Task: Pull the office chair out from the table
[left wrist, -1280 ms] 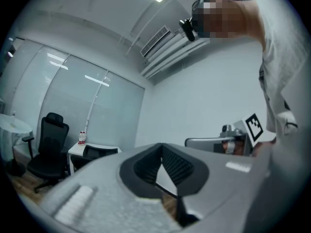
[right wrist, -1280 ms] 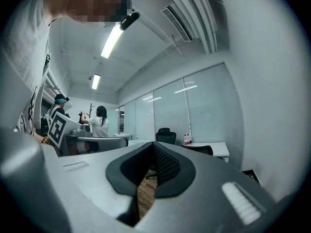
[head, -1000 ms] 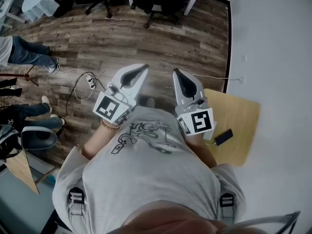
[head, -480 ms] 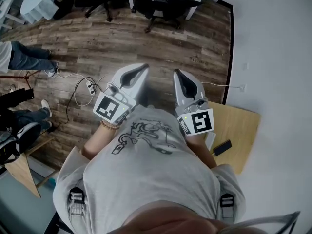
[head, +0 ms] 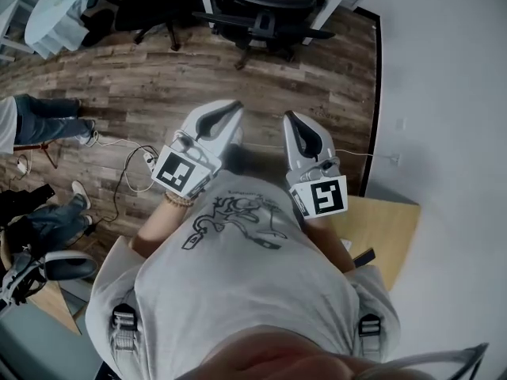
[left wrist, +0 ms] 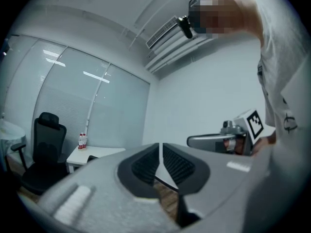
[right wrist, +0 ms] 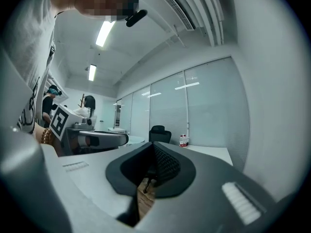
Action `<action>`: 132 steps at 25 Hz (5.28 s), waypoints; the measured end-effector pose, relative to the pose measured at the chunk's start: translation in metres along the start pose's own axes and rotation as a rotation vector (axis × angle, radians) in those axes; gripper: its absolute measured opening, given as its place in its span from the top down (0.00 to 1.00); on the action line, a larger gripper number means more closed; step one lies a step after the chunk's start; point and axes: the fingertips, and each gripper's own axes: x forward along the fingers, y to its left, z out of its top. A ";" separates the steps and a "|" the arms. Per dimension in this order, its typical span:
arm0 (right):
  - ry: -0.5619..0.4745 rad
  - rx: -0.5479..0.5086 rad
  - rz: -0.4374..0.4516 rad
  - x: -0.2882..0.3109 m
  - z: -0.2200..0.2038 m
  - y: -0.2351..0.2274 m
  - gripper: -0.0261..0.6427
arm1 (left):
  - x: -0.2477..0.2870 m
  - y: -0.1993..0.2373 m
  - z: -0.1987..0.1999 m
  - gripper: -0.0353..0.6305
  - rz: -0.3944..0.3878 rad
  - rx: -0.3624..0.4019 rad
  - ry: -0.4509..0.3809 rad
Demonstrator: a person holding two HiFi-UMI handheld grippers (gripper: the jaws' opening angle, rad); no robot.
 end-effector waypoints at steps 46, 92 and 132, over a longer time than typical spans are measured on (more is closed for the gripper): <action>0.769 -0.766 0.217 0.288 -0.253 -0.222 0.69 | 0.219 0.297 -0.248 0.62 -0.384 0.827 0.863; 0.933 -0.921 0.314 0.278 -0.321 -0.205 0.81 | 0.189 0.298 -0.303 0.80 -0.430 0.930 1.014; 0.987 -0.853 0.344 0.158 -0.328 -0.101 0.80 | 0.073 0.181 -0.311 0.80 -0.434 0.885 1.055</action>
